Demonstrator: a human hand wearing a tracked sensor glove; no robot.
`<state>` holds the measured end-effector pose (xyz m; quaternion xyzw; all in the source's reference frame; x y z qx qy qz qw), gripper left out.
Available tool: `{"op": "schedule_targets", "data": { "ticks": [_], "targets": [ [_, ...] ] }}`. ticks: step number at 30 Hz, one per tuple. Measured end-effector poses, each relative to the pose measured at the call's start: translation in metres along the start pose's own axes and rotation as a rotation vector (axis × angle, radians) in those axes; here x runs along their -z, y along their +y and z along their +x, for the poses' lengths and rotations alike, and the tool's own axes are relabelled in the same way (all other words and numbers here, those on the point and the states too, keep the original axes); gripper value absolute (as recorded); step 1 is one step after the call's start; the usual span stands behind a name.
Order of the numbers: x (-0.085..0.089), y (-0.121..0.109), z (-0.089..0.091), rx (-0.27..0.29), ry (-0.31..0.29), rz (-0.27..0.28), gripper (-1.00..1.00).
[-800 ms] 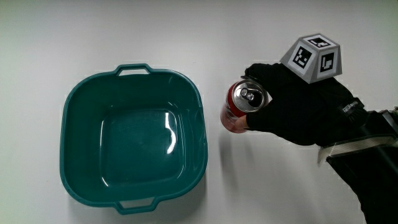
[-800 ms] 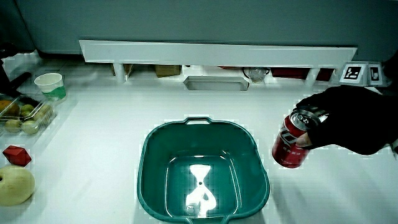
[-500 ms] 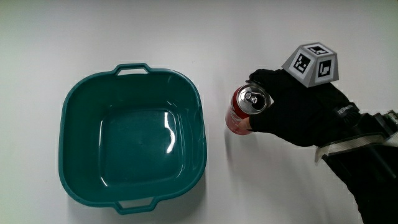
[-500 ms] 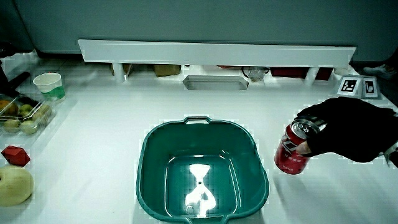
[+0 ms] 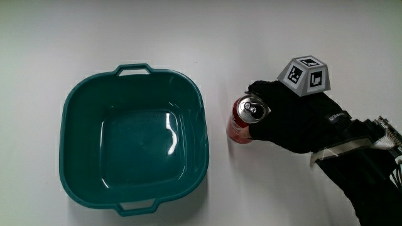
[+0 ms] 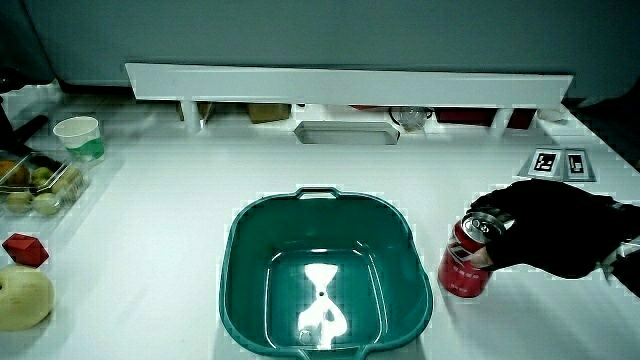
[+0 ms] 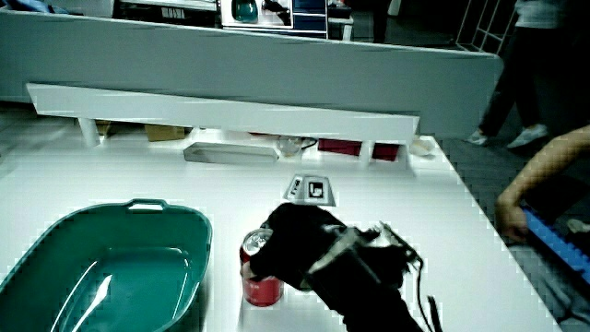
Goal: Place cola on desk
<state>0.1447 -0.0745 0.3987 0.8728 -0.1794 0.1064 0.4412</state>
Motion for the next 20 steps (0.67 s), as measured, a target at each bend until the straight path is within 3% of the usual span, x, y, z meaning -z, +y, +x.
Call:
{"op": "schedule_targets", "data": {
  "ticks": [3,17,18,19,20],
  "targets": [
    [0.001,0.001,0.002,-0.006,0.018,-0.014,0.0],
    [0.009,0.002,0.014,-0.005,0.077,-0.055,-0.58],
    [0.008,-0.001,0.012,0.02,0.141,-0.123,-0.62],
    [0.013,0.003,0.02,0.004,0.093,-0.082,-0.67],
    [0.015,0.0,0.022,0.026,0.071,-0.065,-0.71]
  ]
}}
